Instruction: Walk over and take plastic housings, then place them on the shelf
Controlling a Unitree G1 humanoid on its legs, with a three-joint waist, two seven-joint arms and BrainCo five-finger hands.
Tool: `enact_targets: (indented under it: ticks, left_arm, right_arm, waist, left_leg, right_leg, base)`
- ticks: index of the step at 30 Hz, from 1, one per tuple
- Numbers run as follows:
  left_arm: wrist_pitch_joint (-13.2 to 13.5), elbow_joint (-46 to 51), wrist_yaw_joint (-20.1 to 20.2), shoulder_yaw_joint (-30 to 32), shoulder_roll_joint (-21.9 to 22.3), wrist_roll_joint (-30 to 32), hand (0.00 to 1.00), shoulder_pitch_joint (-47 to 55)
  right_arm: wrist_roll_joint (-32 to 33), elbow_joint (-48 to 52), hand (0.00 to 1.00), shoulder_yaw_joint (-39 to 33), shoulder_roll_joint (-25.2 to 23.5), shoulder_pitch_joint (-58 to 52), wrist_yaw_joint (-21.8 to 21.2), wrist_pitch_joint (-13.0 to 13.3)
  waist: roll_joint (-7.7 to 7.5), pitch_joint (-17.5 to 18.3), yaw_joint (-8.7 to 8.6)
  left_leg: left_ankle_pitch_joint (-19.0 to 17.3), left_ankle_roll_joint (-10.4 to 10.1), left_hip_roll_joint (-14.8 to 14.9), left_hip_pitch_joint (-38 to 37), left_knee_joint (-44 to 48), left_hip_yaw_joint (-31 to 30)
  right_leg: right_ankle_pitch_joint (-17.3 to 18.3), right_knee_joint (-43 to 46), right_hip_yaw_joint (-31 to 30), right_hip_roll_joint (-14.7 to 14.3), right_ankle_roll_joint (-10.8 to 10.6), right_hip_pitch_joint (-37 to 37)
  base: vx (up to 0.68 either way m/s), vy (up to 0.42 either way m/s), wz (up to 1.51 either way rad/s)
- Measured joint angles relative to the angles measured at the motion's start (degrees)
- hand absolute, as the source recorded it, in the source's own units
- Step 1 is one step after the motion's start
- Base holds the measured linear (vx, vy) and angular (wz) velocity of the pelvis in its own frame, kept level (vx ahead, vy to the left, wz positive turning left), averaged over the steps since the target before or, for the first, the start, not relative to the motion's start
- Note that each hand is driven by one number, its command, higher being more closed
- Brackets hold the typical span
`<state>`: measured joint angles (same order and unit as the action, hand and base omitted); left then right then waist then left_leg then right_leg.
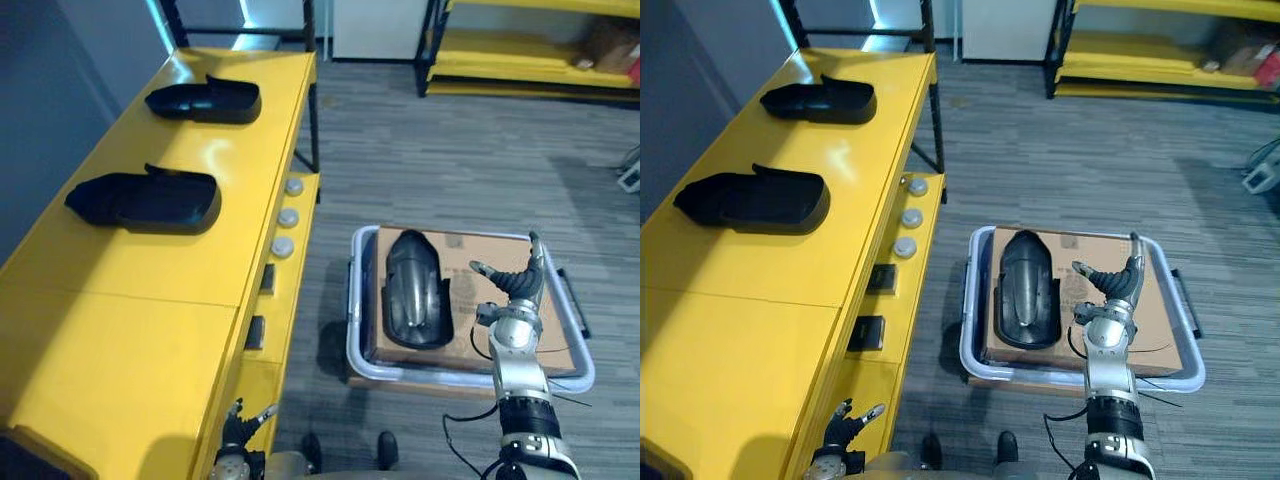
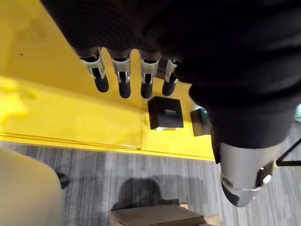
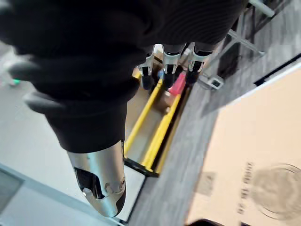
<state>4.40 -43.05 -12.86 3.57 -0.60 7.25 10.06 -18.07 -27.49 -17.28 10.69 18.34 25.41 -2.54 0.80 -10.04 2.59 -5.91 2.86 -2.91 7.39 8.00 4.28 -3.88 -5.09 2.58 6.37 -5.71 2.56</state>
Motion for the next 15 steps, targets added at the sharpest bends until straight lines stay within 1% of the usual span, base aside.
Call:
enact_targets:
  ticks: [2, 4, 6, 7, 9, 10, 13, 15]
  left_arm:
    - [0.3, 0.4, -0.1, -1.0, -0.2, 0.0, 0.00, -0.1]
    - [0.9, 0.7, -1.1, -1.8, -0.2, -0.1, 0.00, -0.4]
    - [1.0, 0.7, -1.6, -2.2, -0.2, -0.1, 0.00, -0.9]
    - [1.0, 0.6, -2.2, -3.1, -0.5, -0.2, 0.00, -1.7]
    - [1.0, 0.5, -2.3, -3.6, -0.6, -0.3, 0.00, -2.4]
    - [1.1, 0.6, -2.4, -4.0, -0.8, -0.4, 0.00, -3.0]
    - [1.1, 0.2, -2.4, -5.0, -1.0, -0.6, 0.00, -4.0]
    - [1.1, 0.1, -2.4, -5.9, -1.3, -1.7, 0.00, -4.8]
  right_arm:
    - [0.0, -4.2, 0.00, -0.3, 0.9, 1.6, 0.5, -0.6]
    - [0.2, -8.8, 0.00, -0.4, 1.6, 3.8, 0.7, -1.5]
    - [0.4, -11.7, 0.00, -0.4, 2.1, 5.5, 0.7, -1.8]
    - [0.8, -15.2, 0.00, -0.5, 2.7, 7.4, 0.6, -2.2]
    - [1.7, -18.1, 0.00, -0.5, 3.2, 9.3, 0.6, -2.5]
    - [1.7, -19.0, 1.00, -0.4, 3.4, 10.7, 0.8, -2.3]
    - [1.7, -21.6, 1.00, 0.3, 5.2, 13.2, 0.6, -2.0]
    - [1.7, -23.6, 1.00, 0.3, 6.8, 15.5, 0.6, -1.7]
  waist:
    - [0.46, -0.9, -0.03]
    - [0.94, -2.2, -0.07]
    - [1.23, -3.0, -0.05]
    - [1.42, -4.1, -0.08]
    - [1.63, -5.3, 0.00]
    - [1.65, -6.4, -0.10]
    - [1.64, -6.7, -0.08]
    - [1.51, -7.3, -0.11]
  left_leg:
    - [0.2, 0.1, -0.1, 0.9, 0.0, -0.6]
    - [0.3, 0.1, -0.1, 1.9, 0.4, -0.7]
    - [0.5, 0.3, 0.0, 3.2, 0.6, -0.7]
    - [0.9, 0.2, -0.1, 4.0, 0.6, -1.1]
    - [1.2, 0.3, -0.1, 4.6, 0.6, -1.2]
    - [1.4, 0.3, 0.0, 4.7, 0.6, -1.2]
    - [1.8, 0.4, -0.2, 6.1, 0.6, -1.2]
    - [2.3, 0.4, -0.3, 6.7, 0.5, -1.1]
  right_leg:
    - [-0.1, 0.2, 0.5, 0.1, 0.0, 0.7]
    - [-0.3, 0.4, 0.6, 0.1, -0.1, 1.3]
    - [-0.5, 0.9, 0.6, 0.1, -0.1, 2.6]
    - [-0.6, 1.1, 0.7, 0.3, -0.3, 3.3]
    - [-1.1, 1.1, 0.7, 0.3, -0.2, 3.9]
    - [-1.6, 1.0, 0.7, 0.3, -0.1, 4.1]
    - [-2.4, 1.1, 0.8, 0.4, -0.1, 5.4]
    - [-3.0, 1.1, 1.3, 0.4, 0.5, 6.1]
  base:
    - [-0.04, -0.005, 0.15]
    - [-0.03, 0.007, 0.05]
    - [-0.04, 0.017, 0.02]
    - [-0.06, 0.008, 0.05]
    - [-0.07, 0.007, 0.03]
    - [-0.08, 0.029, -0.02]
    - [-0.09, 0.041, -0.01]
    - [-0.10, 0.043, 0.00]
